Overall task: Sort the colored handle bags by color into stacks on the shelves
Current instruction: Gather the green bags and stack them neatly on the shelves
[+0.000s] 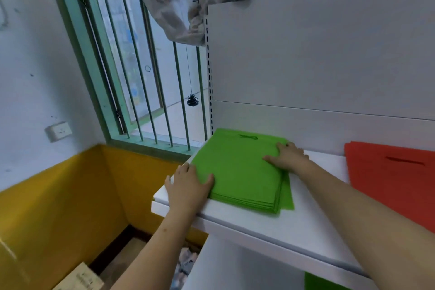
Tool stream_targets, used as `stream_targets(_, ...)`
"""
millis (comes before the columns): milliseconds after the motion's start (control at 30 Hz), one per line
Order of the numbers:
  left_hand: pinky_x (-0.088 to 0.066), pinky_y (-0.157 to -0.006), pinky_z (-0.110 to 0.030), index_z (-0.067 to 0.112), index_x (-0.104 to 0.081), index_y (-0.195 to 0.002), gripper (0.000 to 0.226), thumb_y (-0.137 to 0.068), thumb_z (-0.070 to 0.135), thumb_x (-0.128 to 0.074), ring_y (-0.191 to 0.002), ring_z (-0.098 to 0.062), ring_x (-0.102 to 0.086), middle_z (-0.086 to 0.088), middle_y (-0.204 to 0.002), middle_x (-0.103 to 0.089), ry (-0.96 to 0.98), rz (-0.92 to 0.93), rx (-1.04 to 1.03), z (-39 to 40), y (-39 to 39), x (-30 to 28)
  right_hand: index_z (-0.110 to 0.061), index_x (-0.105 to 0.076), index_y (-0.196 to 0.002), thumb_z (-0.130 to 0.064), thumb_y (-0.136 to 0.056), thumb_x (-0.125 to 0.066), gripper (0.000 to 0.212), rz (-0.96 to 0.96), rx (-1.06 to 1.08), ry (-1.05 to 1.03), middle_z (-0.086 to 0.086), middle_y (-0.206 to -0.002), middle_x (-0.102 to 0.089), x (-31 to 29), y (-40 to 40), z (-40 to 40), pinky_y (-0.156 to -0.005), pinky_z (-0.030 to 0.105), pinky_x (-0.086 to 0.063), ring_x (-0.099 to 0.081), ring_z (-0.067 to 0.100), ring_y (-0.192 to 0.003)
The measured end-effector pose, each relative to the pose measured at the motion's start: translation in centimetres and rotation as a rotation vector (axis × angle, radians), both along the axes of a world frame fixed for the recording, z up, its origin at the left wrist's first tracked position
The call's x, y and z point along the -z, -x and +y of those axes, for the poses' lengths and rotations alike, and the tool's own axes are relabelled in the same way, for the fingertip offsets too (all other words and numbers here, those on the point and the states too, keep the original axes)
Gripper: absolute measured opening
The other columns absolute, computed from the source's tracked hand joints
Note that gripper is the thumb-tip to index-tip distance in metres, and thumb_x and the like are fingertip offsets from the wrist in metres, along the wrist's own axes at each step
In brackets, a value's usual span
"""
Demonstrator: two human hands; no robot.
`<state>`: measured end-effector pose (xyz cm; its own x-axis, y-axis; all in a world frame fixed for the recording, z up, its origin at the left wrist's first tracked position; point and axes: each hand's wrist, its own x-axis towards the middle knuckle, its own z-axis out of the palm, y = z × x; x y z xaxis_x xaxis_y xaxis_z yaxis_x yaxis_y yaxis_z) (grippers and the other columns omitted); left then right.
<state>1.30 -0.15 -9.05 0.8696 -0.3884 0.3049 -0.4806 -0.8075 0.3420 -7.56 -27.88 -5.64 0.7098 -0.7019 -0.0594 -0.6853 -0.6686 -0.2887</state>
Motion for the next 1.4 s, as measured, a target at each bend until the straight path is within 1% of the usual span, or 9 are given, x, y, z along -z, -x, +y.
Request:
stream_targets(433,0.0,-0.121,-0.054,0.033,-0.05,-0.14,0.043,-0.101,0.044,-0.035,-0.15,-0.017,-0.012,0.007,-0.155,-0.036,0.03,-0.038,0.18,0.7,0.1,-0.1,-0.022,-0.067,-0.122,-0.029,-0.094,-0.054,0.032,-0.244,-0.005,0.229,0.009,-0.148,-0.043,0.4,1.6,4.8,-0.104,0.036,-0.038,-0.041,0.03,-0.132)
stream_targets(533,-0.013,-0.121,-0.048,0.024,-0.058,-0.135,0.038,-0.101,0.034,-0.044,-0.136,-0.017,-0.043,0.0,-0.141,-0.055,0.292,-0.035,0.25,1.3,0.5,-0.3,-0.014,-0.072,-0.109,-0.026,-0.092,-0.06,0.025,-0.452,0.028,0.139,0.01,-0.125,-0.058,-0.2,3.3,5.4,-0.095,0.037,-0.045,-0.054,0.029,-0.115)
stream_targets(633,-0.049,-0.095,-0.039,0.028,-0.055,-0.138,0.039,-0.101,0.033,-0.045,-0.104,-0.013,-0.062,0.001,-0.125,-0.066,0.712,0.144,0.327,2.3,1.5,-1.2,-0.012,-0.073,-0.108,-0.028,-0.09,-0.064,0.026,-0.562,0.045,0.108,0.011,-0.115,-0.056,-1.5,5.1,5.3,-0.094,0.031,-0.044,-0.056,0.025,-0.106)
stream_targets(800,-0.046,-0.104,-0.04,0.038,-0.049,-0.141,0.044,-0.099,0.025,-0.051,-0.12,-0.009,-0.054,0.01,-0.135,-0.058,0.971,0.38,0.467,3.3,3.1,-3.0,-0.023,-0.075,-0.103,-0.032,-0.092,-0.058,0.022,-0.713,-0.002,-0.018,-0.003,-0.102,-0.071,-3.8,8.9,6.2,-0.089,0.041,-0.052,-0.063,0.018,-0.099)
stream_targets(867,-0.042,-0.107,-0.036,0.039,-0.052,-0.138,0.051,-0.095,0.012,-0.053,-0.124,-0.008,-0.05,0.01,-0.134,-0.056,1.028,0.436,0.512,4.2,4.2,-3.2,-0.019,-0.071,-0.116,-0.016,-0.093,-0.059,0.026,-0.874,0.013,-0.177,-0.003,-0.111,-0.07,-4.0,10.8,7.7,-0.095,0.039,-0.052,-0.064,0.015,-0.104)
stream_targets(1067,-0.051,-0.076,-0.036,0.033,-0.05,-0.109,0.044,-0.087,-0.004,-0.054,-0.095,-0.017,-0.058,0.001,-0.106,-0.056,1.087,0.538,0.452,7.6,8.6,0.6,-0.014,-0.072,-0.098,-0.009,-0.088,-0.068,0.013,-1.26,0.22,-0.434,0.005,-0.097,-0.072,-2.0,15.4,12.9,-0.086,0.03,-0.052,-0.064,0.017,-0.091)
stream_targets(1133,-0.048,-0.065,-0.025,0.025,-0.045,-0.11,0.044,-0.084,-0.009,-0.055,-0.084,-0.005,-0.057,0.004,-0.1,-0.053,1.059,0.562,0.415,8.6,9.8,2.6,-0.013,-0.071,-0.096,-0.003,-0.087,-0.067,0.014,-1.339,0.316,-0.464,0.005,-0.09,-0.068,-0.5,16.6,14.2,-0.084,0.03,-0.051,-0.061,0.02,-0.088)
stream_targets(1267,-0.042,-0.054,-0.007,0.016,-0.036,-0.117,0.052,-0.081,-0.016,-0.056,-0.069,0.016,-0.052,0.01,-0.098,-0.047,0.962,0.609,0.397,10.4,12.3,6.9,-0.022,-0.066,-0.113,-0.005,-0.084,-0.068,0.034,-1.219,0.417,-0.308,-0.002,-0.096,-0.058,2.9,19.6,16.5,-0.08,0.025,-0.047,-0.055,0.016,-0.089)
stream_targets(1400,-0.043,-0.054,-0.009,0.018,-0.038,-0.119,0.055,-0.077,0.005,-0.071,-0.07,0.003,-0.056,0.011,-0.09,-0.054,0.698,0.796,0.459,11.5,13.6,11.5,-0.031,-0.053,-0.129,-0.01,-0.083,-0.069,0.053,-1.061,0.407,0.014,-0.006,-0.128,-0.046,5.4,22.7,19.9,-0.097,0.032,-0.046,-0.051,0.016,-0.111)
